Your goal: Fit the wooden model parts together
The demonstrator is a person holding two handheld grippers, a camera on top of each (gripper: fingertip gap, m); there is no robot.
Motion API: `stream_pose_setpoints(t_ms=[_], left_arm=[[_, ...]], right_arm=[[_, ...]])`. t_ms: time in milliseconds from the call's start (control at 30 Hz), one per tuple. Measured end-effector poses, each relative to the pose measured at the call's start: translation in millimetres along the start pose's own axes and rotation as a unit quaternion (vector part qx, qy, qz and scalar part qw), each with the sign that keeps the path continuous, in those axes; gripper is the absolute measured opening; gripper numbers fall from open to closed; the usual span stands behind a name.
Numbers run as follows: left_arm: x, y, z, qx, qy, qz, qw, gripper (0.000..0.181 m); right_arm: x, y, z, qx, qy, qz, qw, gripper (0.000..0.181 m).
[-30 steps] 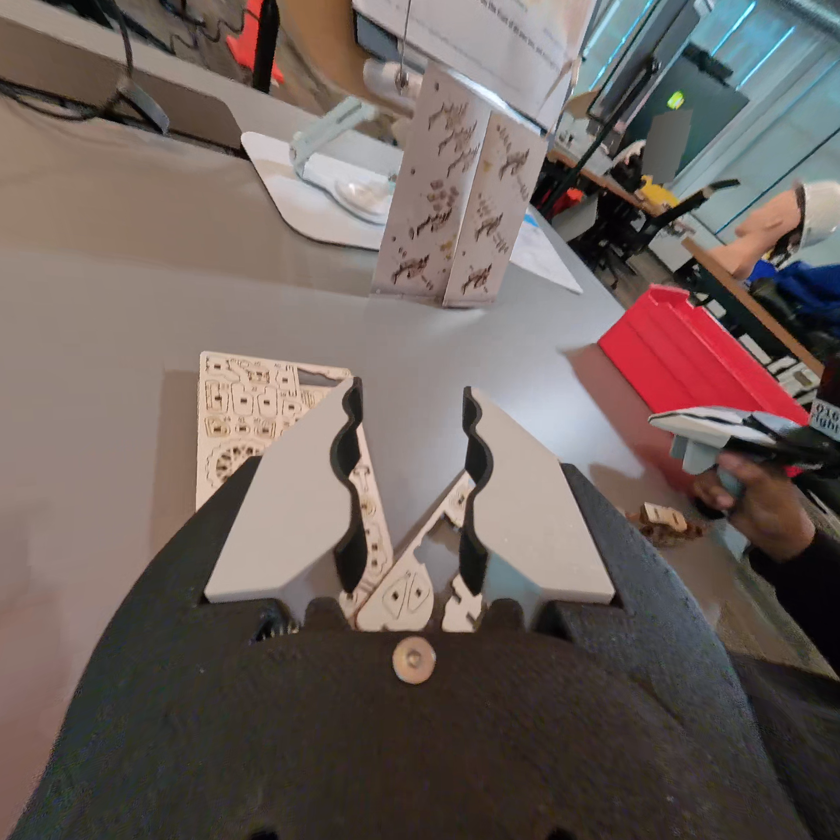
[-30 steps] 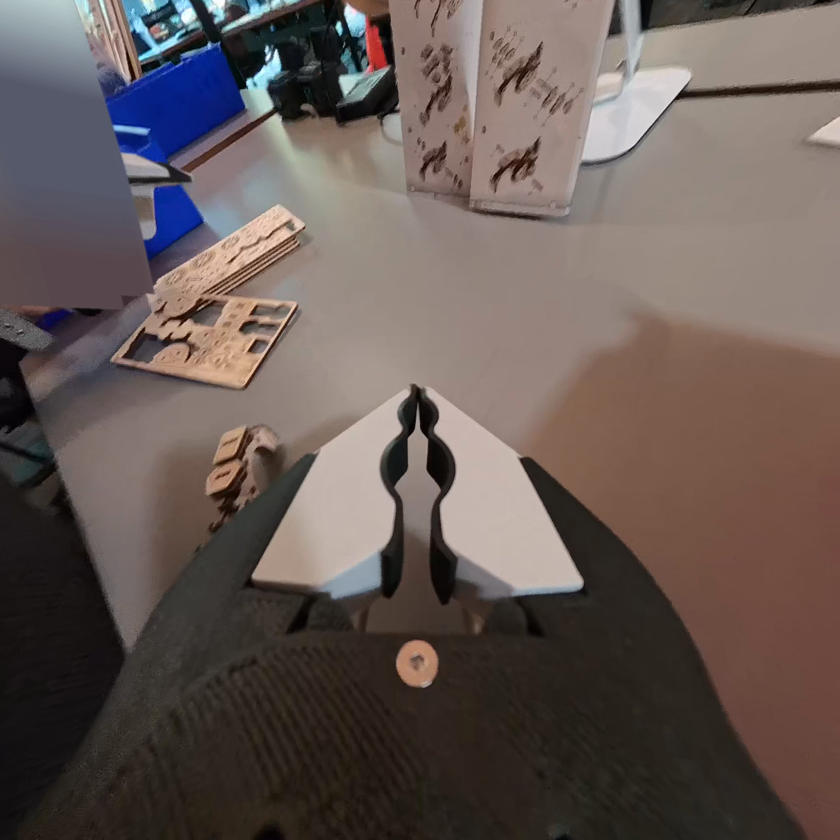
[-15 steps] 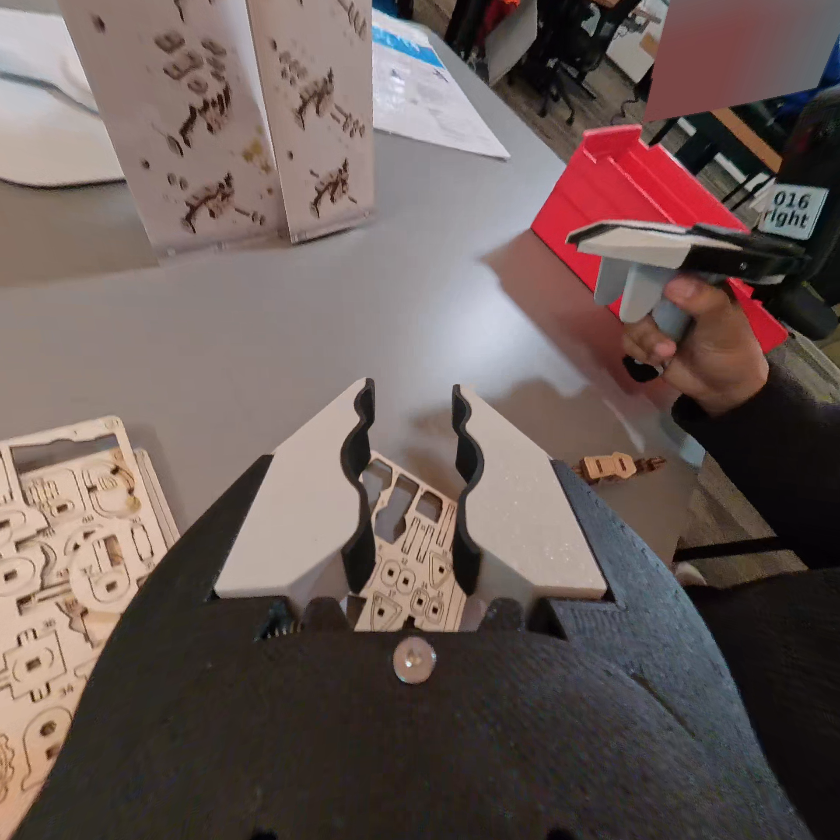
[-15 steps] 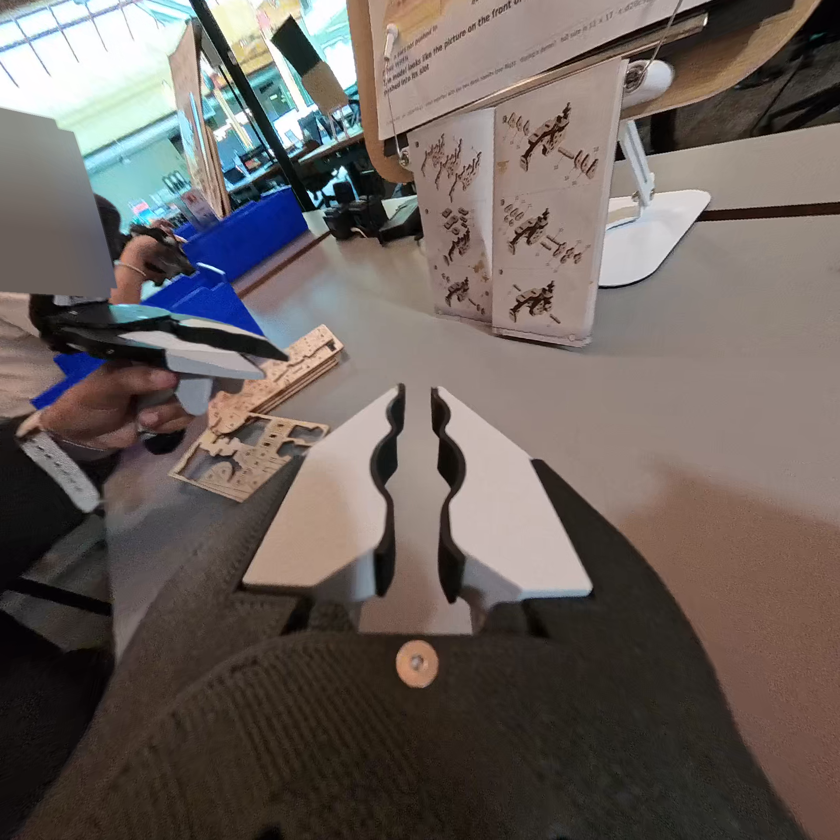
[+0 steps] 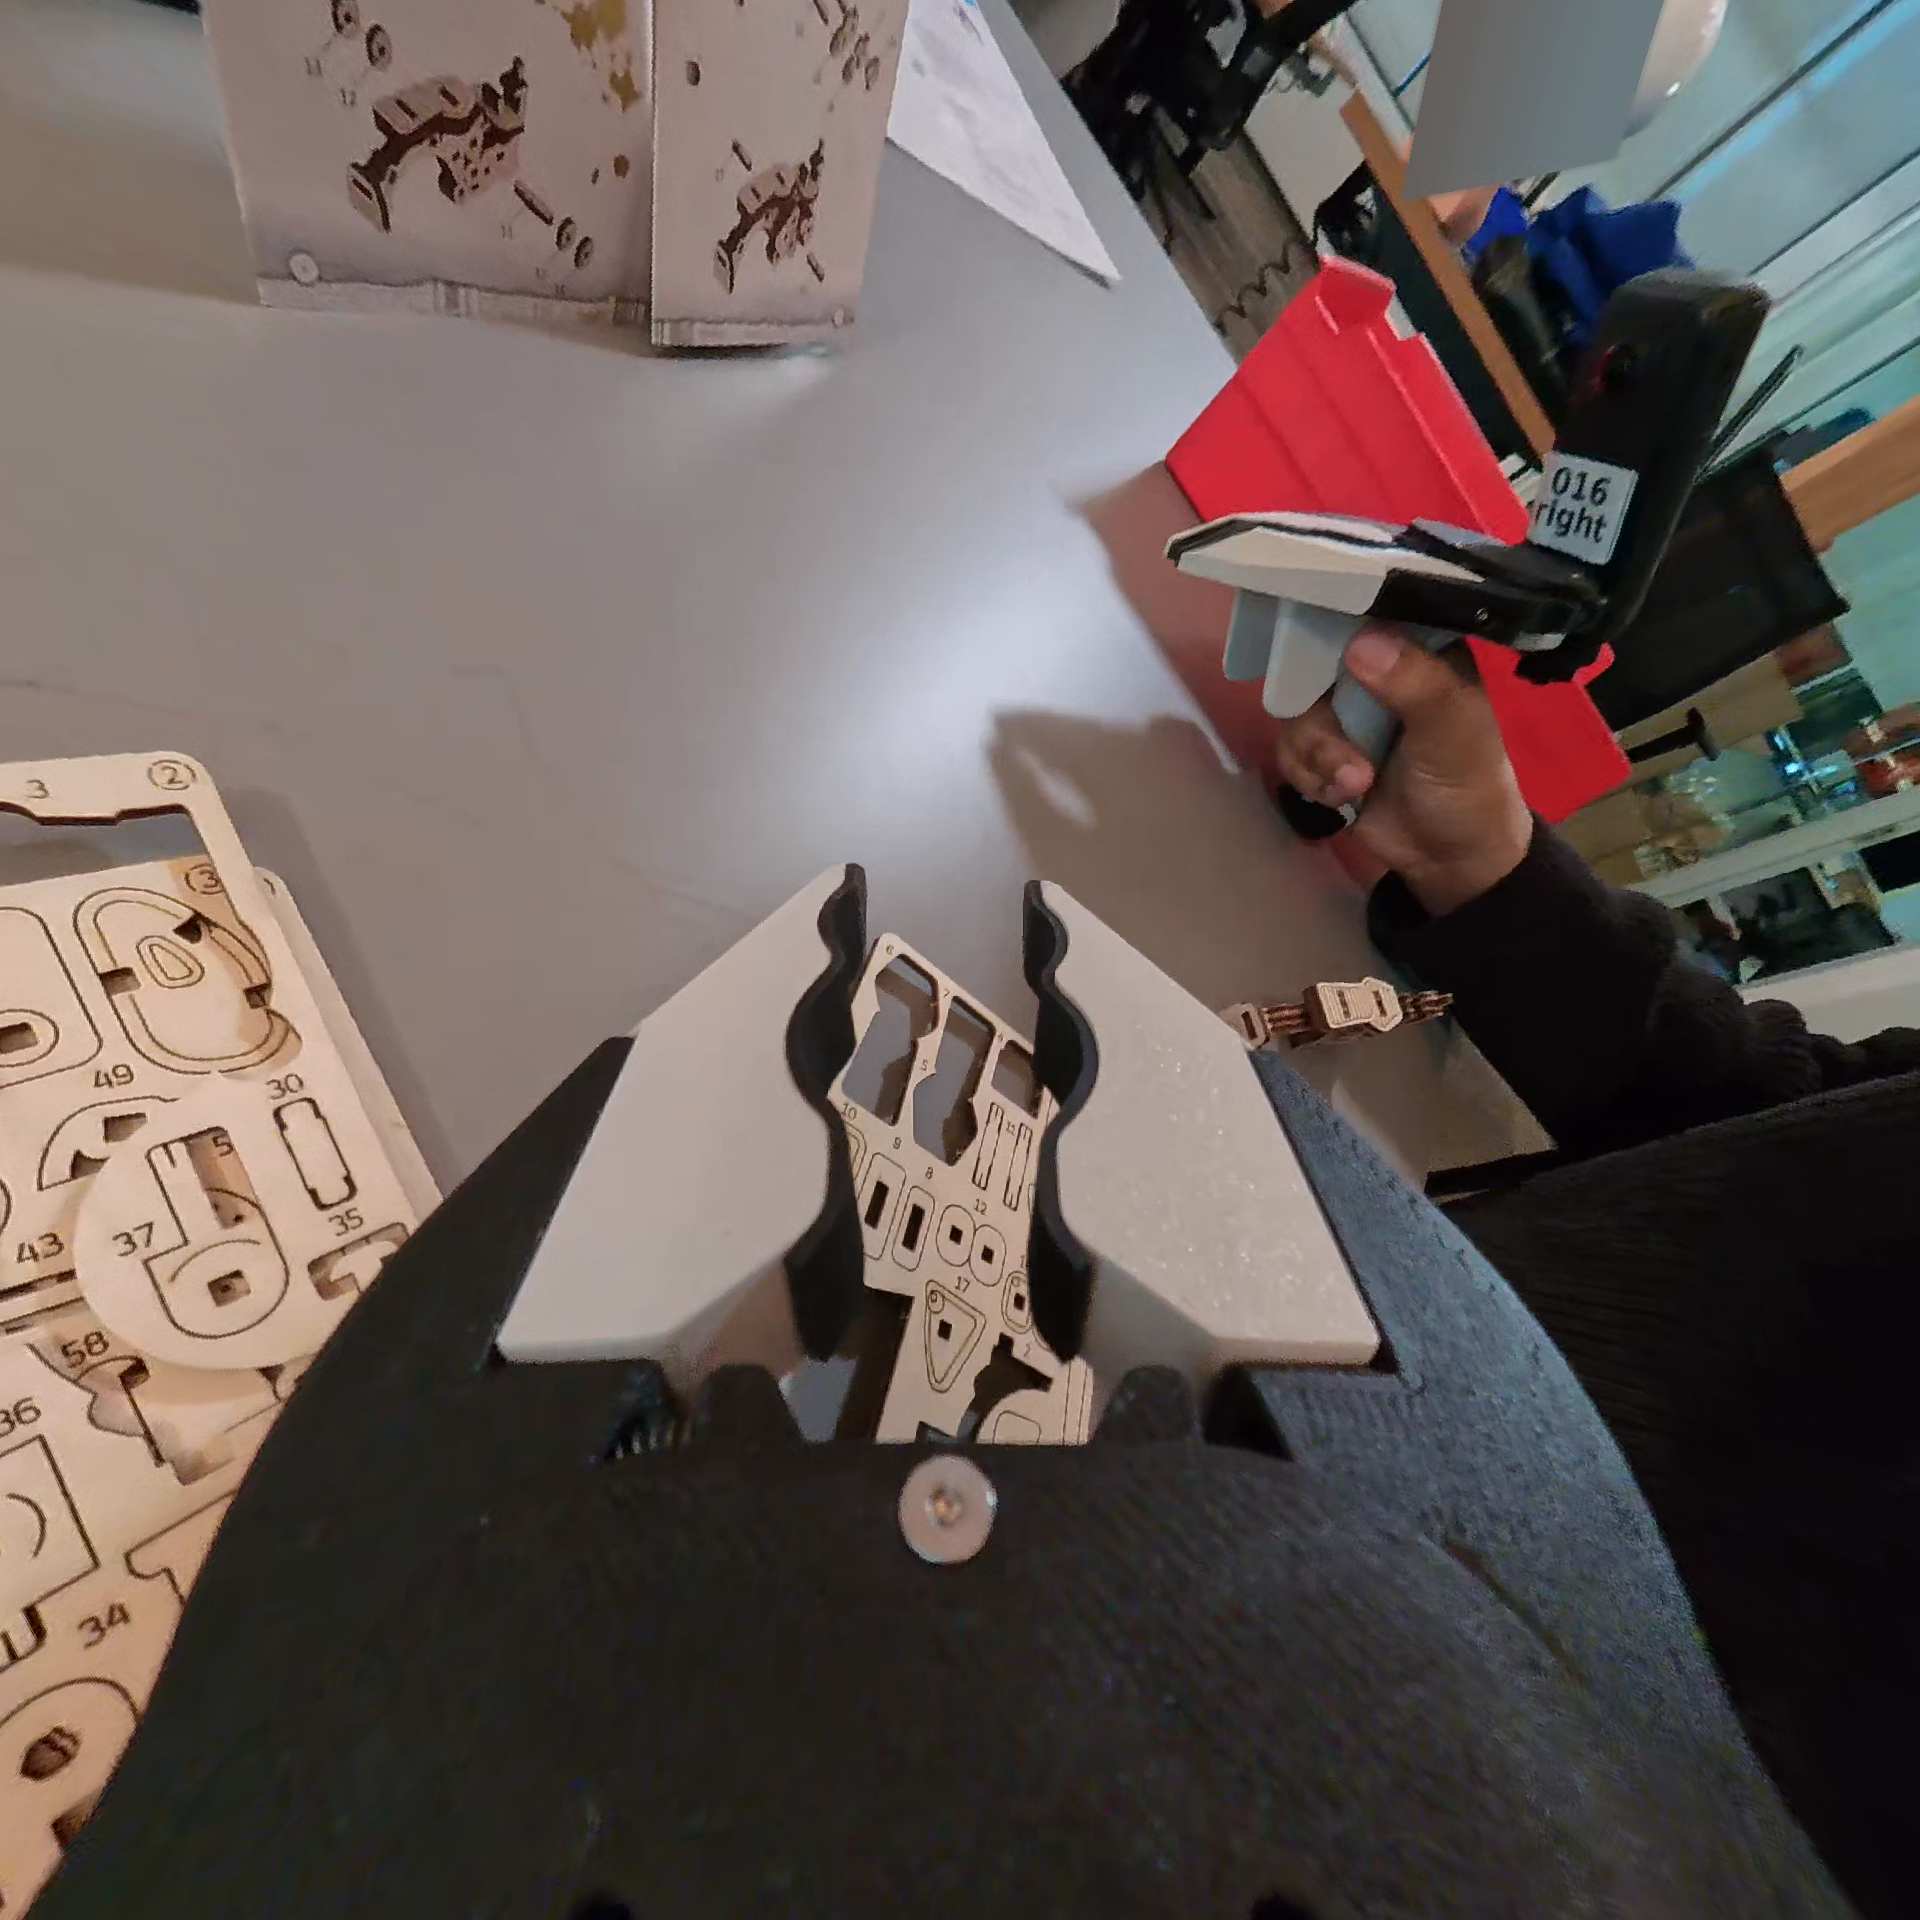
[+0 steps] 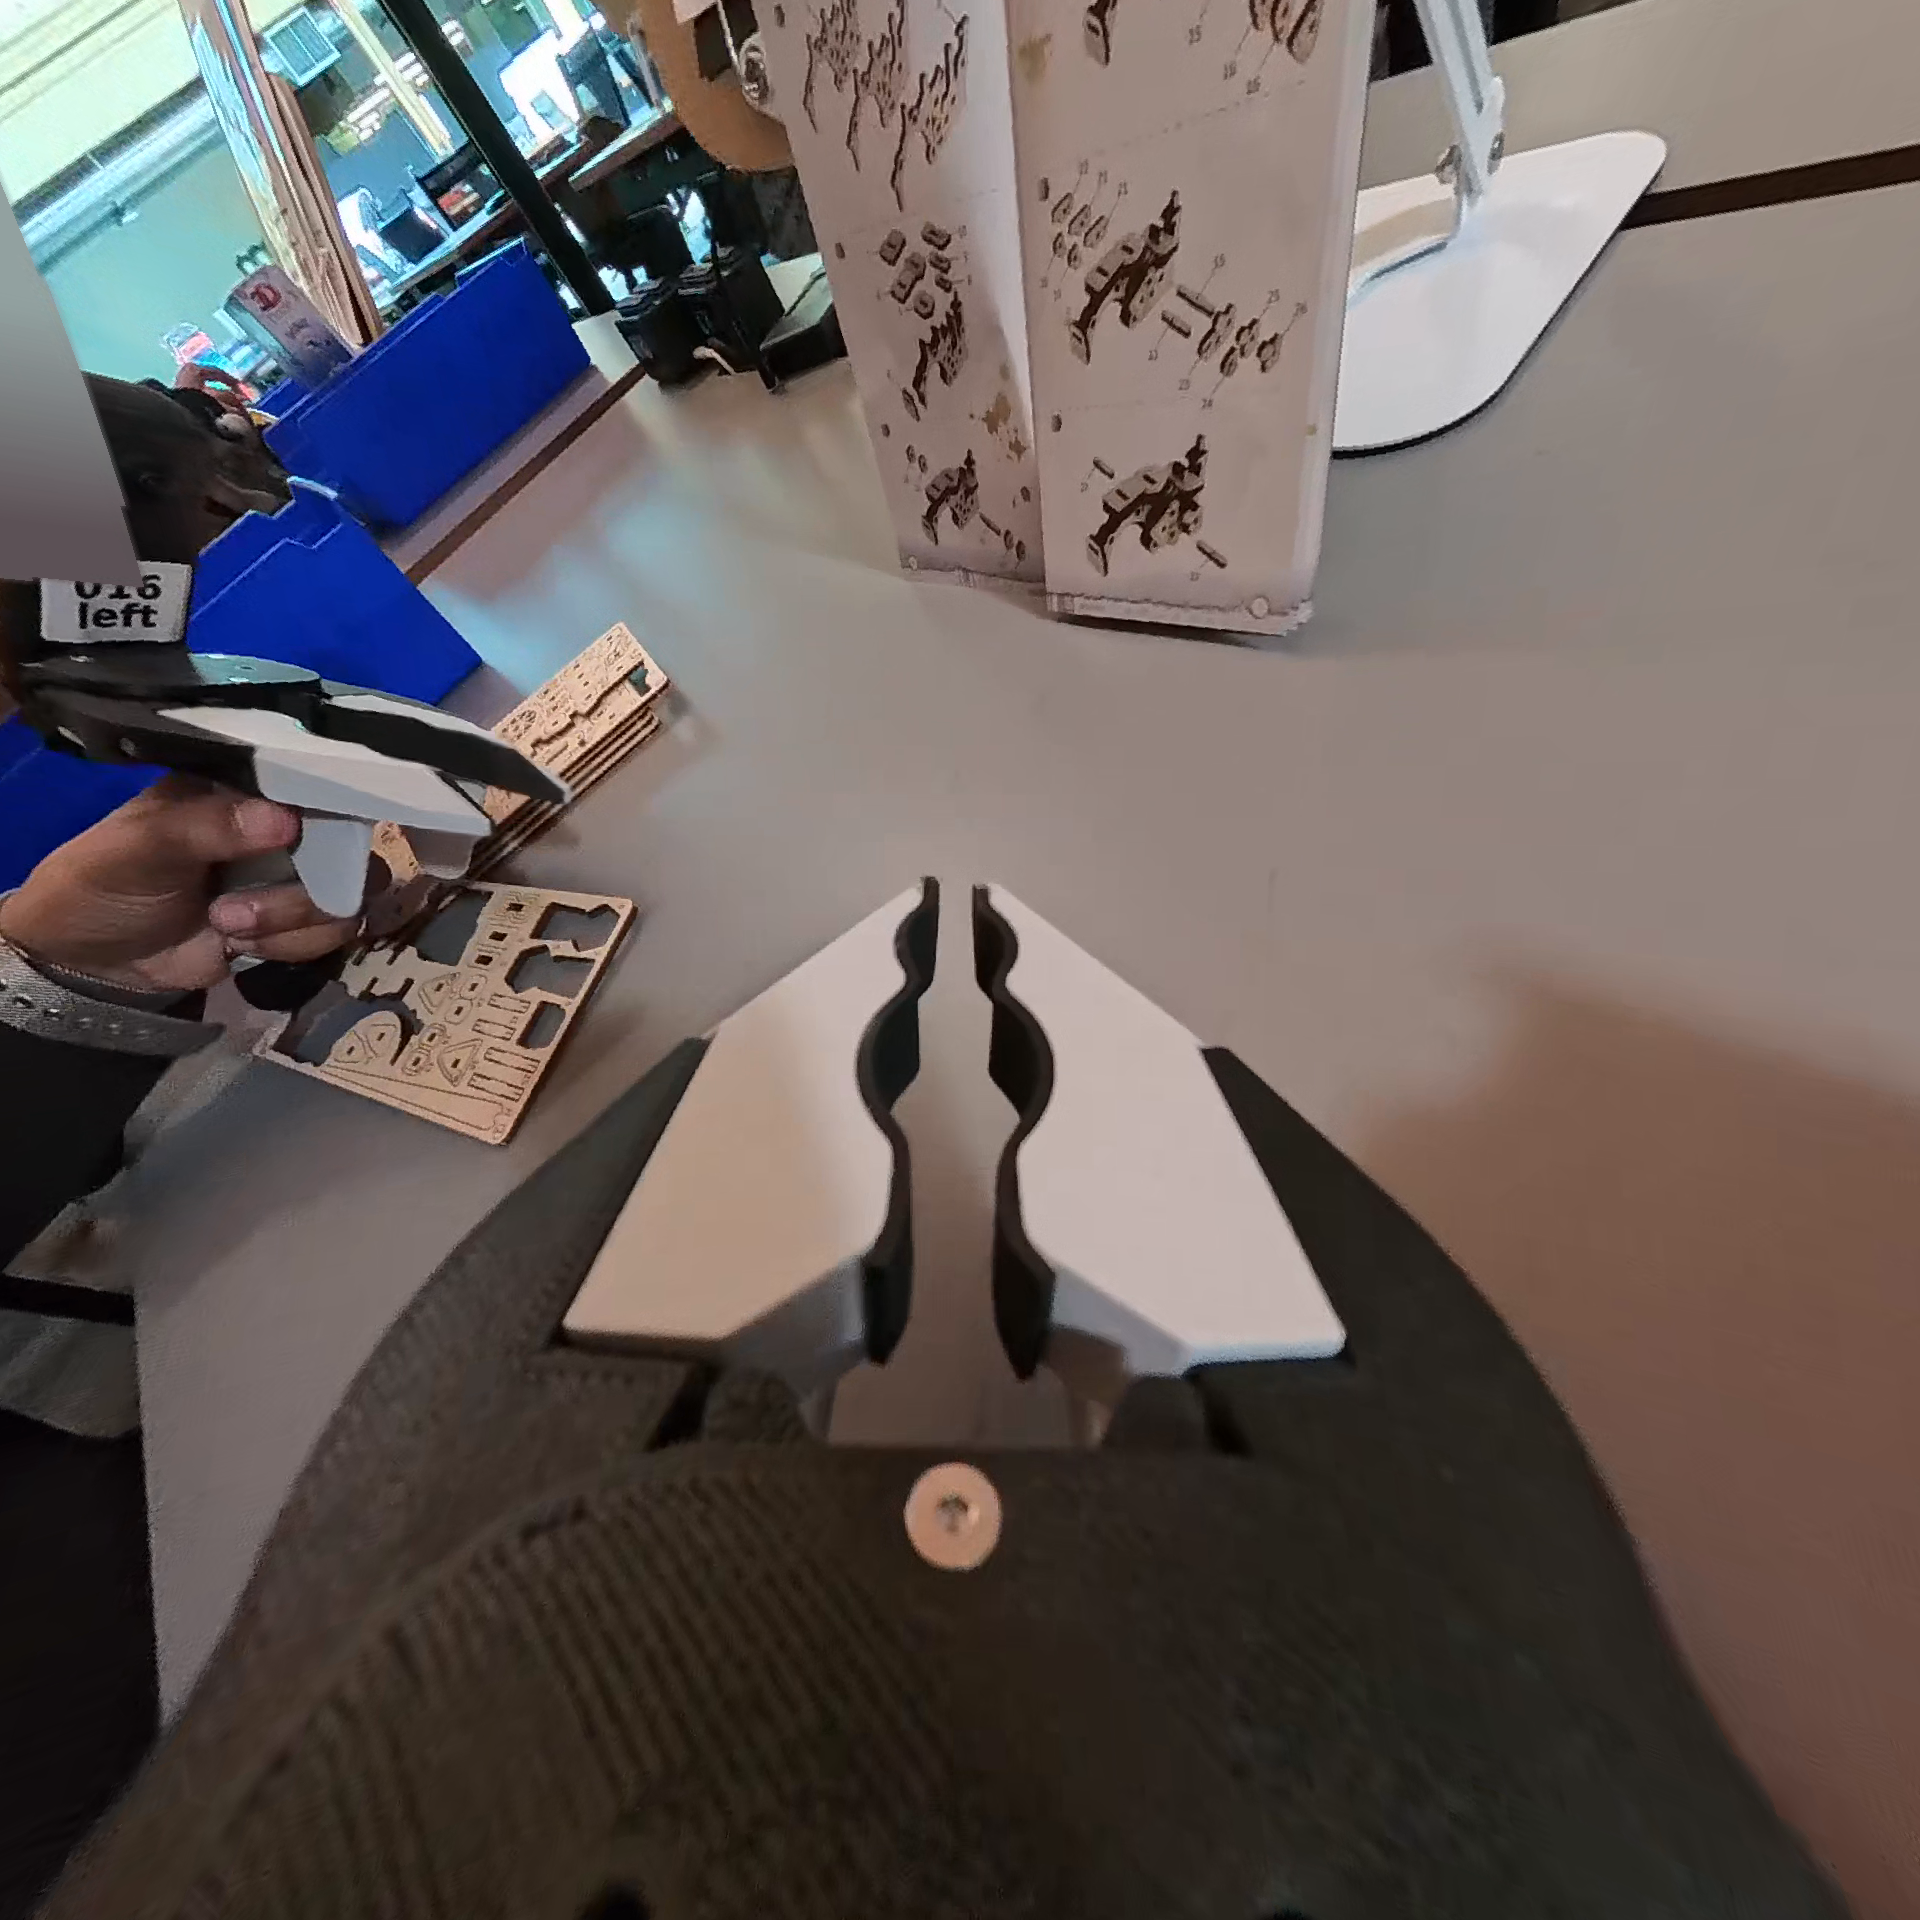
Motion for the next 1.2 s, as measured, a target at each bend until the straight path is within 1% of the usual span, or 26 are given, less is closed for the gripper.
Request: stream_pose_setpoints(t_ms=[167, 300, 400, 500, 567, 667, 733, 800, 867, 900, 933, 967, 1067, 1133, 1200], left_arm=[[-4.5, 3.2, -2.5, 0.006, 0.004, -0.015, 1.000, 0.032], [-0.2, 9.5, -6.2, 0.024, 0.017, -0.003, 1.000, 0.037], [1.5, 16.3, -5.8, 0.009, -0.009, -0.052, 0.999, 0.041], [2.7, 29.4, -3.8, 0.005, -0.040, -0.109, 0.993, 0.042], [2.4, 38.6, 1.3, 0.007, -0.041, -0.122, 0.992, 0.043], [1.8, 46.5, 15.2, 0.004, -0.020, -0.106, 0.994, 0.047], [-1.5, 46.8, 24.2, -0.007, -0.017, -0.134, 0.991, 0.052], [-2.7, 42.5, 29.7, -0.026, -0.035, -0.168, 0.985, 0.056], [-0.6, 36.3, 32.2, -0.053, -0.051, -0.180, 0.981, 0.061], [0.7, 34.5, 32.6, -0.059, -0.060, -0.184, 0.979, 0.063], [1.5, 33.8, 33.2, -0.061, -0.067, -0.190, 0.978, 0.065], [2.3, 33.3, 33.9, -0.063, -0.074, -0.193, 0.976, 0.065], [5.0, 31.5, 34.9, -0.073, -0.095, -0.207, 0.971, 0.065], [8.3, 29.4, 35.2, -0.079, -0.127, -0.224, 0.963, 0.065], [13.5, 26.1, 37.7, -0.096, -0.161, -0.230, 0.955, 0.065]], right_arm=[[6.0, 2.1, -0.6, 0.009, -0.031, -0.015, 0.999, 0.008], [6.5, 6.7, -0.9, 0.028, -0.039, -0.026, 0.999, 0.009], [4.4, 10.7, -0.8, 0.044, -0.035, -0.035, 0.998, 0.008], [-1.9, 19.2, -1.6, 0.059, -0.015, -0.022, 0.998, 0.007], [-13.8, 28.8, -7.2, 0.071, 0.001, -0.019, 0.997, 0.007], [-42.5, 48.7, -23.2, 0.122, 0.029, -0.027, 0.992, 0.008], [-65.9, 61.2, -27.3, 0.157, 0.041, -0.037, 0.986, 0.008], [-91.8, 69.8, -22.3, 0.191, 0.033, -0.062, 0.979, 0.008], [-120.7, 70.8, -7.0, 0.218, 0.013, -0.095, 0.971, 0.008], [-135.9, 66.7, 4.1, 0.220, 0.003, -0.111, 0.969, 0.007], [-151.2, 59.3, 16.5, 0.211, -0.006, -0.130, 0.969, 0.008], [-165.6, 49.1, 29.0, 0.187, -0.012, -0.152, 0.970, 0.011], [-196.4, 16.1, 56.1, 0.070, 0.000, -0.200, 0.977, 0.019], [-205.8, 0.5, 67.8, 0.019, 0.033, -0.197, 0.980, 0.020], [-209.5, -8.6, 76.3, -0.012, 0.059, -0.190, 0.980, 0.020]])
Point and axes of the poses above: each gripper's, where its closed fingertips meet, y back along the fingers, z out of its underside, x = y × z across the jaws, the point moved 9 cm from there along y, back along the fingers, and after that the axes turned 5 degrees about -x, right-handed, at the moved point
